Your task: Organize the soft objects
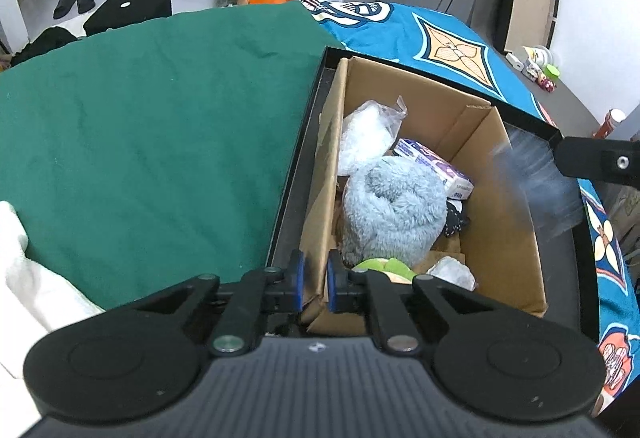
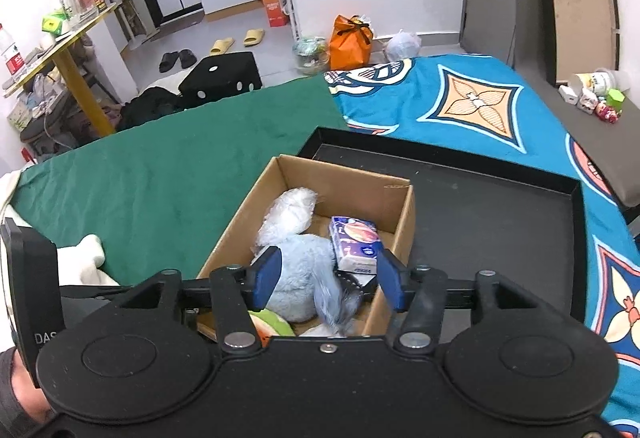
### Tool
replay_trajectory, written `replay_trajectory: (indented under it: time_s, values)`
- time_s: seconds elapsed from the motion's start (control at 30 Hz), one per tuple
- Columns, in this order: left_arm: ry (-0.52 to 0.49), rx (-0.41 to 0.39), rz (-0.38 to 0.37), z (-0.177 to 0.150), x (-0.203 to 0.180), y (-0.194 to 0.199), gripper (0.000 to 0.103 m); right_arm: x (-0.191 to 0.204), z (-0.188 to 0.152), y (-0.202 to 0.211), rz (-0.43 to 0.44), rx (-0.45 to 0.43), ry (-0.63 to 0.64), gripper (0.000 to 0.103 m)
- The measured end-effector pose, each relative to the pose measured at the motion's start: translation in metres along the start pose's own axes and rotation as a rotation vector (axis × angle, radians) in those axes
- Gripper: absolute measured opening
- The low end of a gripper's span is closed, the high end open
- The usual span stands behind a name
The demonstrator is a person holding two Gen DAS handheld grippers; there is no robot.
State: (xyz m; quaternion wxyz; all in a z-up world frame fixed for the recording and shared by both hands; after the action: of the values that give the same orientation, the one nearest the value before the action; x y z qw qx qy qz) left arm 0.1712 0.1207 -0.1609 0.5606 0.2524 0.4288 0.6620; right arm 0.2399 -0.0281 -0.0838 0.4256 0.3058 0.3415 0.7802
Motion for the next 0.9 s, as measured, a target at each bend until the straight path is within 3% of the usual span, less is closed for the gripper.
replay_trajectory:
  time_s: [0.2,0.57,0.67,0.83,0.9]
  values:
    - [-0.012,0.005,0.001,0.001,-0.001,0.001,0.010,-0.018,-0.006,0.006,-0.018,0.000,-0.075,0.059]
    - [-0.053,0.011,0.015,0.006,-0.015,0.019,0.015,-0.039,-0.019,0.025,-0.015,-0.042,-0.174,0.080]
    - [-0.061,0.015,0.016,0.008,-0.020,0.028,0.023,-0.045,-0.021,0.033,-0.015,-0.058,-0.198,0.089]
    - [-0.085,-0.026,0.000,0.012,-0.034,0.052,0.052,-0.049,-0.025,0.049,-0.004,-0.097,-0.197,0.103]
    - [-0.097,-0.043,-0.008,0.013,-0.042,0.061,0.060,-0.051,-0.028,0.053,-0.002,-0.101,-0.208,0.103]
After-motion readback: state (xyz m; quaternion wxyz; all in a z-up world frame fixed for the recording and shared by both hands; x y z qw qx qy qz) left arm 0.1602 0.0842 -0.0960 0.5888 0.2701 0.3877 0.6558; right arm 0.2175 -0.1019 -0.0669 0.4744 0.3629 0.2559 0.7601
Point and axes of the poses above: each gripper's, at about its wrist camera, not at the fingertips, and y roughly against the way its jaws point, x to its left, z to its top, the point moved 1 cm from there along -y, roughly the way its jaws point, and after that the axes turned 5 degrees about -y, right-handed, at the moved point
